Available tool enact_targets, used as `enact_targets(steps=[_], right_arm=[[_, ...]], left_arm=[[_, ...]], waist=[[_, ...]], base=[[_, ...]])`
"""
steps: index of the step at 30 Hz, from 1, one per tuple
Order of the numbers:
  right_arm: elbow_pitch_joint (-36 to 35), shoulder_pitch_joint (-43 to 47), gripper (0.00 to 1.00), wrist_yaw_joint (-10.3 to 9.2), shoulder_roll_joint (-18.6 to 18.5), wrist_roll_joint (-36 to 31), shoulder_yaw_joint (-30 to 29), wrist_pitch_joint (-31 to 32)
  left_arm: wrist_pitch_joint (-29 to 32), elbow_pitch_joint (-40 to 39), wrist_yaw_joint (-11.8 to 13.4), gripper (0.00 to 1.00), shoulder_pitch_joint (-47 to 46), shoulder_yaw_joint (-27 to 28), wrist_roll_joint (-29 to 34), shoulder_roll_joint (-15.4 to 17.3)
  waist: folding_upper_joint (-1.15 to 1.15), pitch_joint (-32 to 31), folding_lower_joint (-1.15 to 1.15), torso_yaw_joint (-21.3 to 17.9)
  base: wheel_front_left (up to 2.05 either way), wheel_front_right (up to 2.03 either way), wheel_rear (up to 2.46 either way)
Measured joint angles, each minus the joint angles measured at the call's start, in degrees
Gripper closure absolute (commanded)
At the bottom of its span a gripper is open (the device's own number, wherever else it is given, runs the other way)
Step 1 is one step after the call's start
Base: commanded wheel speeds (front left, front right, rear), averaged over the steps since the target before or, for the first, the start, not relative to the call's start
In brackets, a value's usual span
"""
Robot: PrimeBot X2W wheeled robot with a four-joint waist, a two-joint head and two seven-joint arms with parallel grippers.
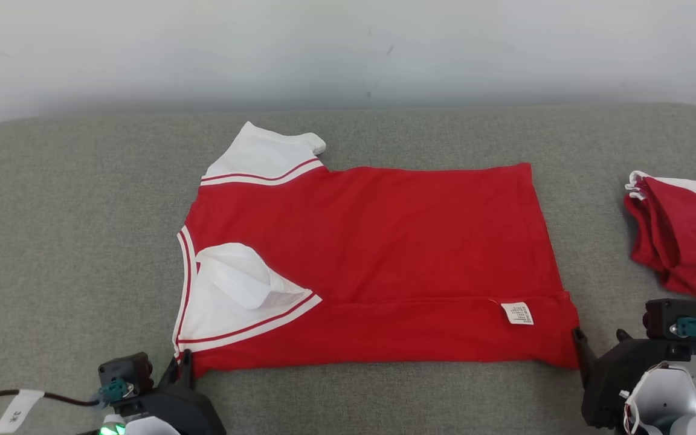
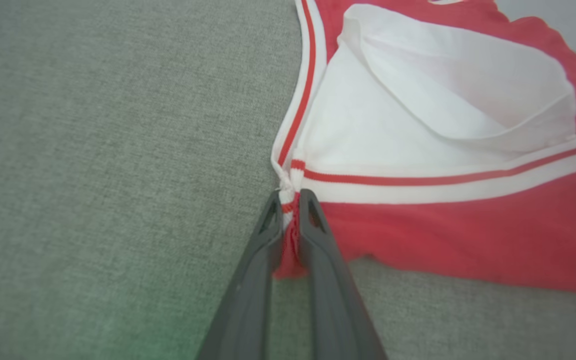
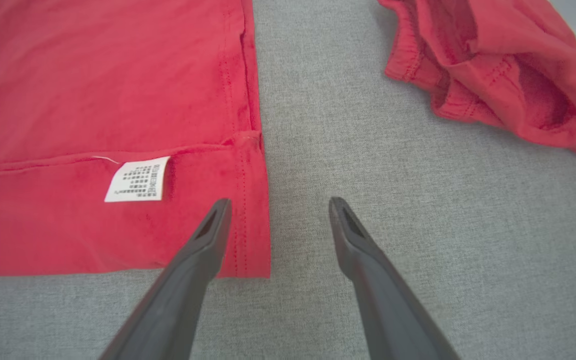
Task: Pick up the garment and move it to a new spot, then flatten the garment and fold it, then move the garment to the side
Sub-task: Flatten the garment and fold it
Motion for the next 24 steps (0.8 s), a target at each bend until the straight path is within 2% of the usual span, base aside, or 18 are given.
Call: enact_targets(steps=[13,14,15,16,17,18,24], right_arm=[[10.4,-3.4,0.01,0.00,0.0,-0.5,2.1,2.0],[11.0,-3.7,0.15,0.00,-0.1,-0.2,2.2,2.0],[11.2,-3.9,0.36,0.00,-0.1,-0.1,2.3,1.9],[11.6,-4.1,0.75,0.00,-0.1,0.0,2.4,1.8],[12.0,-4.4,0.96,0.00,-0.1,0.0,2.5,1.7],[12.3,-4.7,1.00,0.00,-0.1,0.2,2.6,1.6],[11.6,-3.6,1.00,0.00,0.1,0.9,2.0,1.4]], left_arm=[[-0.9,-1.8,-0.3,1.00,0.2,-1.0,0.1,0.0],[-0.9,-1.8,-0.3,1.00,0.2,-1.0,0.1,0.0],[-1.1,-1.8,-0.4,1.00,0.2,-1.1,0.1,0.0],[-1.3,-1.8,-0.5,1.00,0.2,-1.1,0.1,0.0],[-1.4,-1.8,-0.5,1.00,0.2,-1.2,0.1,0.0],[-1.5,-1.9,-0.5,1.00,0.2,-1.3,0.2,0.1],[-2.2,-2.7,-1.6,1.00,1.8,-2.0,0.2,0.8]], waist=[[0.00,1.4,0.00,1.6],[0.00,1.4,0.00,1.7],[0.00,1.4,0.00,1.7],[0.00,1.4,0.00,1.8],[0.00,1.3,0.00,1.8],[0.00,1.2,0.00,1.9],[0.00,-0.5,0.01,1.9]], base=[[0.00,0.00,0.00],[0.00,0.00,0.00],[0.00,0.00,0.00],[0.00,0.00,0.00],[0.00,0.00,0.00],[0.00,0.00,0.00],[0.00,0.00,0.00]])
